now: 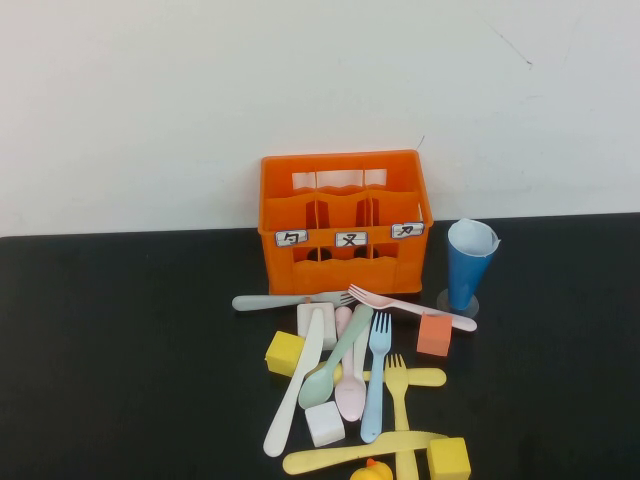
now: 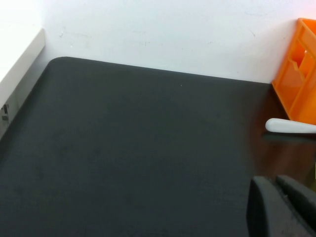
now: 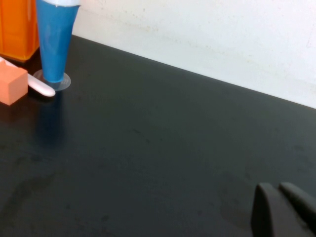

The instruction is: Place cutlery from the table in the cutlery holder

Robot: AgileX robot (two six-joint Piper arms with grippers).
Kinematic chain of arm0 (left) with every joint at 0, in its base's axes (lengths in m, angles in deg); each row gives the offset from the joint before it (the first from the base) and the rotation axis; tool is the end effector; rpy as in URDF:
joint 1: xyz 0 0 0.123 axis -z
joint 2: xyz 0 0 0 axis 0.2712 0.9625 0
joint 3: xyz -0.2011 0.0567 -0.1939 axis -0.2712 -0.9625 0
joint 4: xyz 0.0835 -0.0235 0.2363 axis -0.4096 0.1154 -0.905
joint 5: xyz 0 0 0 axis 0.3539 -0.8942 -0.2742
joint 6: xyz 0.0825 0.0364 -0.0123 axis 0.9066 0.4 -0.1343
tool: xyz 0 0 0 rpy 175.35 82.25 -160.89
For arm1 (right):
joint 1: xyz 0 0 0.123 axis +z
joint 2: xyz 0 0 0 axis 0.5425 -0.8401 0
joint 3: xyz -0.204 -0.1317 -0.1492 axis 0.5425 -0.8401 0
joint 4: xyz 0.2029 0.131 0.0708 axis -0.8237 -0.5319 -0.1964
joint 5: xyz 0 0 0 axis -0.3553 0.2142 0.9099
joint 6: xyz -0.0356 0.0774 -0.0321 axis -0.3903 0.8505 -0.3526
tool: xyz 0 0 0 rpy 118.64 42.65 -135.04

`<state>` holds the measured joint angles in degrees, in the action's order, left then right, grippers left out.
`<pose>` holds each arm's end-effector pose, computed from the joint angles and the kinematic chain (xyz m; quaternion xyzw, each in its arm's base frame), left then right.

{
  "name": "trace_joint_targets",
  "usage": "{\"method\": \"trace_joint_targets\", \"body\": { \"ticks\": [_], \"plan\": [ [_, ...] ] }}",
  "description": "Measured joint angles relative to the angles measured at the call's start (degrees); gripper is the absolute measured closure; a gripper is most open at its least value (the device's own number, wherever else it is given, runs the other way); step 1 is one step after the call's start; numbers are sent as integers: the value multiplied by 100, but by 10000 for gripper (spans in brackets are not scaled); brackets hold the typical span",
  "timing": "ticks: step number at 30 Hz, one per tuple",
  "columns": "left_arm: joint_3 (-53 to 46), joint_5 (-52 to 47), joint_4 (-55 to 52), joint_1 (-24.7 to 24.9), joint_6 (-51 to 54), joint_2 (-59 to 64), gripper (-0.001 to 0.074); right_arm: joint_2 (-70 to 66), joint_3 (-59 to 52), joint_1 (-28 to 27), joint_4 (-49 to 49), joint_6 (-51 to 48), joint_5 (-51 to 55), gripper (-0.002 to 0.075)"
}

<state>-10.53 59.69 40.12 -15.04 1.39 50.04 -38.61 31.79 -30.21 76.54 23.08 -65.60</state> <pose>0.0538 -0.0006 0.1766 -0.0917 0.7844 -0.0787 0.6084 0.0528 -0.0023 0.1742 -0.1256 0.7894 -0.0992 0.5926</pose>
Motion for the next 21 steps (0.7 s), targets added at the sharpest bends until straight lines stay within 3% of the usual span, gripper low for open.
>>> {"method": "trace_joint_targets", "body": {
  "ticks": [16, 17, 21],
  "plan": [
    [0, 43, 85, 0, -89, 0, 736, 0, 0, 0, 0, 0, 0, 729],
    [0, 106, 316, 0, -253, 0, 736, 0, 0, 0, 0, 0, 0, 729],
    [-26, 592, 2955, 0, -1688, 0, 736, 0, 0, 0, 0, 0, 0, 729]
  ]
}}
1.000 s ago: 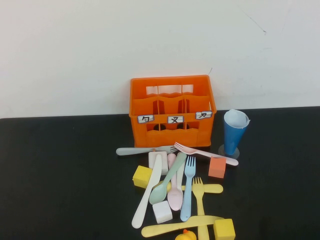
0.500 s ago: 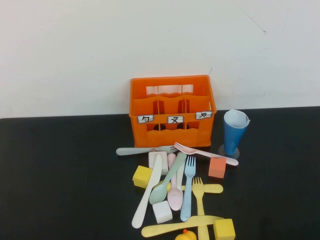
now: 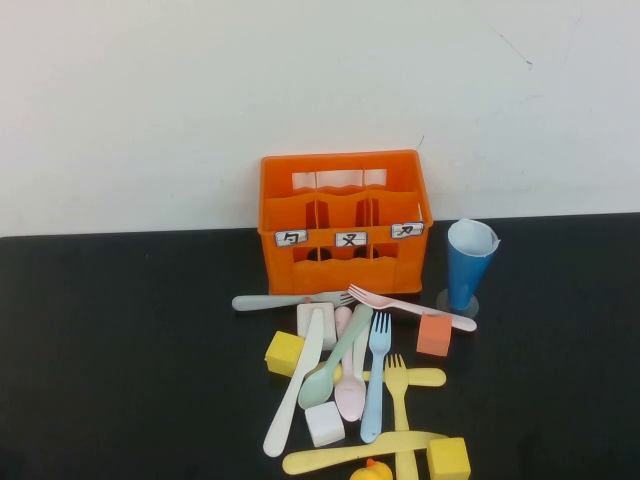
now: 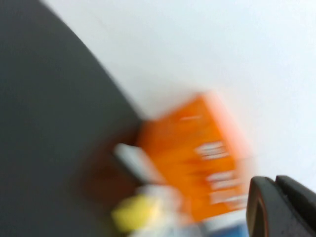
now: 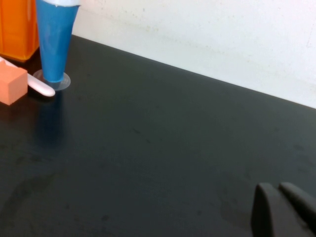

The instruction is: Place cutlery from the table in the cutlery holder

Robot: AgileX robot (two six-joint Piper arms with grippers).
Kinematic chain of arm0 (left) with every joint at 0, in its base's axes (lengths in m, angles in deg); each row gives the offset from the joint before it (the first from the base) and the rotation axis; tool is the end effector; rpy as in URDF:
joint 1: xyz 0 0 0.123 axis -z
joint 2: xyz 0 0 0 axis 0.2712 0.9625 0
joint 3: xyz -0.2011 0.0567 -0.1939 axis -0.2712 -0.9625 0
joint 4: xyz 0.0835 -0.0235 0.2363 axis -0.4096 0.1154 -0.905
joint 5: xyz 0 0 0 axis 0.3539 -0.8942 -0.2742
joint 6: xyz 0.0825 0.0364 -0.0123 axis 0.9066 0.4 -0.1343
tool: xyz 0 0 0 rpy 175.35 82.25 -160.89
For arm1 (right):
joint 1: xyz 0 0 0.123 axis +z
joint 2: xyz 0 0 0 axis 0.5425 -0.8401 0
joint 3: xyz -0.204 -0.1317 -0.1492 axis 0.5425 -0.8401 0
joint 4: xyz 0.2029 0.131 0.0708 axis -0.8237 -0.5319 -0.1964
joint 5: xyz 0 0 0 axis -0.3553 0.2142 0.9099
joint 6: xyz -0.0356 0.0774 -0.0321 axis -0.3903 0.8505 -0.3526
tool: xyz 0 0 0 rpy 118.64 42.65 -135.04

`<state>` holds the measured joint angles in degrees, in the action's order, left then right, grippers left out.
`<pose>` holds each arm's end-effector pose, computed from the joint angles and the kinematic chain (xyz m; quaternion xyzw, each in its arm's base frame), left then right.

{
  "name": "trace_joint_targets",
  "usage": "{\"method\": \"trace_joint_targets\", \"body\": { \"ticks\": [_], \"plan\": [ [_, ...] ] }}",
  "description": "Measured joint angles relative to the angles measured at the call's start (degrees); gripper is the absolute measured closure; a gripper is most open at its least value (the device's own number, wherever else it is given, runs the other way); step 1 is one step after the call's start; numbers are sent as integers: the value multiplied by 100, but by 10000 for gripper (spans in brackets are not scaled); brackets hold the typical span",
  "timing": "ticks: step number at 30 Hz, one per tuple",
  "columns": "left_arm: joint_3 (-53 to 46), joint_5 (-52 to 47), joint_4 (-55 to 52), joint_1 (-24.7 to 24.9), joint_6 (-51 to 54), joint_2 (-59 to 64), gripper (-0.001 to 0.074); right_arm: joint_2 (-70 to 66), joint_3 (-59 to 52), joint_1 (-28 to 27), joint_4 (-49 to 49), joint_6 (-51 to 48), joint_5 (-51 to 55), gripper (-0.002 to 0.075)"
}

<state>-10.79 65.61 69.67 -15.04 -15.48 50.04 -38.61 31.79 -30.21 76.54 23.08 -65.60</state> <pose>0.0555 -0.0105 0.1869 -0.3382 0.6683 -0.3684 0.5507 0.0528 -0.0023 0.1742 -0.1256 0.7894 -0.0992 0.5926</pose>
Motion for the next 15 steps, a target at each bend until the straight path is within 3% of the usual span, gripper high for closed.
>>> {"method": "trace_joint_targets", "body": {
  "ticks": [2, 5, 11, 15],
  "plan": [
    [-9, 190, 931, 0, -243, 0, 736, 0, 0, 0, 0, 0, 0, 729],
    [-9, 496, 1484, 0, -43, 0, 736, 0, 0, 0, 0, 0, 0, 729],
    [-9, 579, 1720, 0, 384, 0, 736, 0, 0, 0, 0, 0, 0, 729],
    [565, -184, 1488, 0, 1792, 38, 736, 0, 0, 0, 0, 0, 0, 729]
  ]
}}
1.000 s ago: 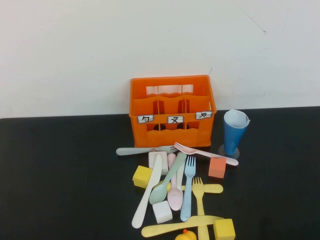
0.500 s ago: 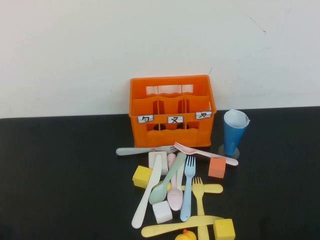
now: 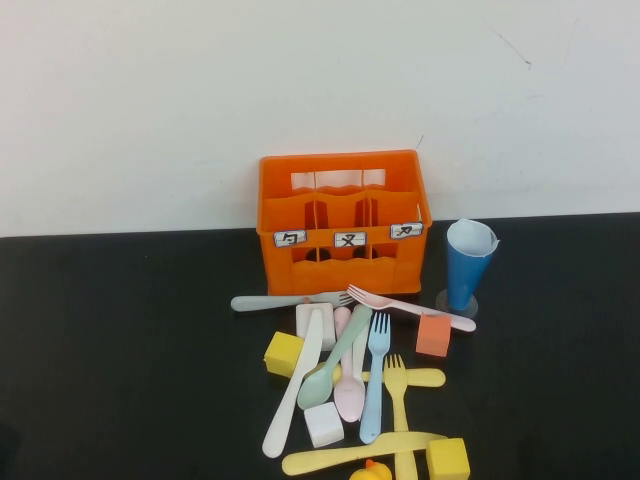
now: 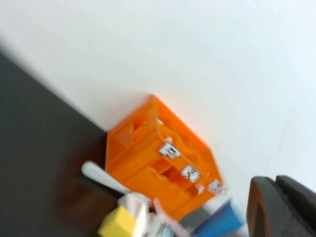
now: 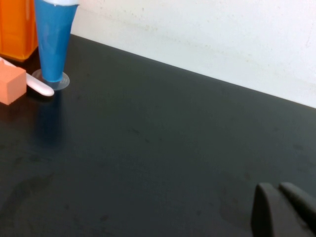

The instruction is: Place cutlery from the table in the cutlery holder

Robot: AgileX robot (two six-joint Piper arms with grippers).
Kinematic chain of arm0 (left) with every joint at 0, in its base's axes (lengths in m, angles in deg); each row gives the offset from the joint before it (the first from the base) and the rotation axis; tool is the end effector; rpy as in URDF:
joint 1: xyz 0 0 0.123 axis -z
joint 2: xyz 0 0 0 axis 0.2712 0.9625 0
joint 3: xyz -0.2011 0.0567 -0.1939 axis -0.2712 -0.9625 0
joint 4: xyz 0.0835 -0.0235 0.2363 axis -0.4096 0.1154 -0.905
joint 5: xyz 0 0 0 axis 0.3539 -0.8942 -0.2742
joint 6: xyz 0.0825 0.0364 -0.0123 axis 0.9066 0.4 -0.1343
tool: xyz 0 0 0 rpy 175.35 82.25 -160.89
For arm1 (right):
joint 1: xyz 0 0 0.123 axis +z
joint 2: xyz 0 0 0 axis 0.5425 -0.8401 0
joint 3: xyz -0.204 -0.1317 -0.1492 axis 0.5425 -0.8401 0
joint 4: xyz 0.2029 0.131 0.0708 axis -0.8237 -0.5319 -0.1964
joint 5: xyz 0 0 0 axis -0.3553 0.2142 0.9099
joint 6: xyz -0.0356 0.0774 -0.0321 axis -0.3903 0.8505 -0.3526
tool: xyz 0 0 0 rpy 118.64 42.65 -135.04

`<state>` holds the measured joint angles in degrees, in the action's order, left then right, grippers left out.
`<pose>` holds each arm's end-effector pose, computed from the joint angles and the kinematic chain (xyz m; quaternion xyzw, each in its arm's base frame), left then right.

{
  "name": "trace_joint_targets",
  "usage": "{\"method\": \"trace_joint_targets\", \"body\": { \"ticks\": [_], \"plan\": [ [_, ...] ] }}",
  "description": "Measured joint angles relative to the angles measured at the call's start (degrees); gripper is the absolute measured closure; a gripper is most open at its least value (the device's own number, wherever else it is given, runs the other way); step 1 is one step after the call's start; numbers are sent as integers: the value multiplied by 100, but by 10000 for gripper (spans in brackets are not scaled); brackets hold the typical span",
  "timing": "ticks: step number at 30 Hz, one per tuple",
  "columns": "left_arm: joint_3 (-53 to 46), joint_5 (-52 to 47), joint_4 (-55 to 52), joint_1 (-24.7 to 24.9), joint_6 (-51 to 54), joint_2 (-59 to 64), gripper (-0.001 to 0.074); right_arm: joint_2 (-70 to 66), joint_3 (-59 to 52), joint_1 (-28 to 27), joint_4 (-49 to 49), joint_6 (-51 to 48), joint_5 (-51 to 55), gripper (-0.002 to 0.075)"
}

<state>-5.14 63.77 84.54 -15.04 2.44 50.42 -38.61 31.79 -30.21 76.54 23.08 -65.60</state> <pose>0.0507 -0.0165 0.2207 -0.2786 0.6578 -0.3887 0.5819 0.0528 -0.0023 0.1742 -0.1256 0.7894 -0.0992 0.5926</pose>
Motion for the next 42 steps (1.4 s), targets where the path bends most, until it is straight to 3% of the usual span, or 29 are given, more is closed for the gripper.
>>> {"method": "trace_joint_targets", "body": {
  "ticks": [9, 13, 19, 24, 31, 35, 38, 42],
  "plan": [
    [2613, -2692, -1605, 0, 2798, 2466, 736, 0, 0, 0, 0, 0, 0, 729],
    [3751, -3775, -1758, 0, 4030, 3910, 736, 0, 0, 0, 0, 0, 0, 729],
    [5114, -4592, -1857, 149, 4886, 5693, 736, 0, 0, 0, 0, 0, 0, 729],
    [5691, -4602, -2529, 1118, 4645, 6758, 736, 0, 0, 0, 0, 0, 0, 729],
    [6024, -4142, -4071, 2828, 3098, 7863, 736, 0, 0, 0, 0, 0, 0, 729],
    [6062, -3791, -4621, 3411, 2295, 8473, 727, 0, 0, 0, 0, 0, 0, 729],
    [6062, -3592, -4686, 3572, 1743, 8953, 665, 0, 0, 0, 0, 0, 0, 729],
    [6062, -3263, -4933, 3594, 666, 9621, 482, 0, 0, 0, 0, 0, 0, 729]
  ]
}}
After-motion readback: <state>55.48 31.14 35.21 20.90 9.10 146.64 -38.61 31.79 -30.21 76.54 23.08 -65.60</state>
